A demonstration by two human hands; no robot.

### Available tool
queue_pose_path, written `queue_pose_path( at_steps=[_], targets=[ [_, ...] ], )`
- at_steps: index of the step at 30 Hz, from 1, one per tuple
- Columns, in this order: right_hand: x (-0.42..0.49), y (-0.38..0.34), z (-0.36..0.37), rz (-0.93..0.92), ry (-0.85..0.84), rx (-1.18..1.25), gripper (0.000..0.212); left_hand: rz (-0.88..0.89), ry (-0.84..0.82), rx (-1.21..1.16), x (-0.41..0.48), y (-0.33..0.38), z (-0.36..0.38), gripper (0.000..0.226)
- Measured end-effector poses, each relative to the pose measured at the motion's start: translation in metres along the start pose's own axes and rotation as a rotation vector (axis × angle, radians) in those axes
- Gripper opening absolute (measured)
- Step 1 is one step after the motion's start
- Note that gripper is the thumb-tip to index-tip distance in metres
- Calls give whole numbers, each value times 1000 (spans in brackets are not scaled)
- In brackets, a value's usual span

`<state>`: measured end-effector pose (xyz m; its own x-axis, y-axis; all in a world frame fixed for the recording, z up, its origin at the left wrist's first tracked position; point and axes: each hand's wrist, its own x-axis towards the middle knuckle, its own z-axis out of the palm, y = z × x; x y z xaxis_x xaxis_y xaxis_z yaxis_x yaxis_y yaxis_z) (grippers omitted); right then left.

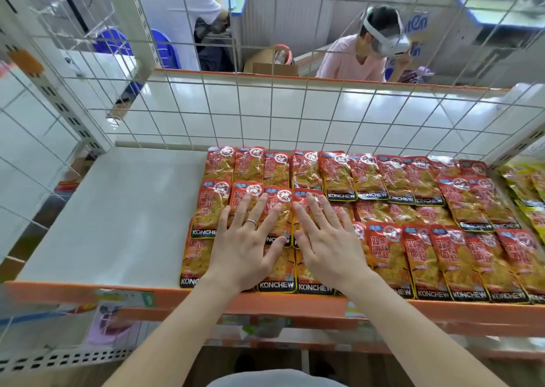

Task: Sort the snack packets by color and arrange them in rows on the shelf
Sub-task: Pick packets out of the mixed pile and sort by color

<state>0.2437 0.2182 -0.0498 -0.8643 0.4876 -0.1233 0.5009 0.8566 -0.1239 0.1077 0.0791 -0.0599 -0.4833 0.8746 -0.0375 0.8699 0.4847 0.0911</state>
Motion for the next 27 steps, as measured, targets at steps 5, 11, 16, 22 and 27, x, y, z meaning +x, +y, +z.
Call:
queue_pose_path(
  at_steps=[5, 11, 16, 22, 27],
  targets=[
    [1, -1, 0, 15, 2, 2, 64, 8, -9, -11, 3, -1, 0, 71],
    [-3, -1, -6, 12, 24, 60, 68, 23, -3, 23, 0, -3, -9, 78],
    [4, -6, -18, -39, -11, -36, 80, -260, 59, -57, 13, -55, -25, 84],
    [10, -3, -9, -58, -71, -89, 80, -131, -26, -50, 22, -77, -5, 96],
    [10, 0, -6, -54, -61, -78, 78, -110, -49, -33, 22, -76, -6, 98]
  ],
)
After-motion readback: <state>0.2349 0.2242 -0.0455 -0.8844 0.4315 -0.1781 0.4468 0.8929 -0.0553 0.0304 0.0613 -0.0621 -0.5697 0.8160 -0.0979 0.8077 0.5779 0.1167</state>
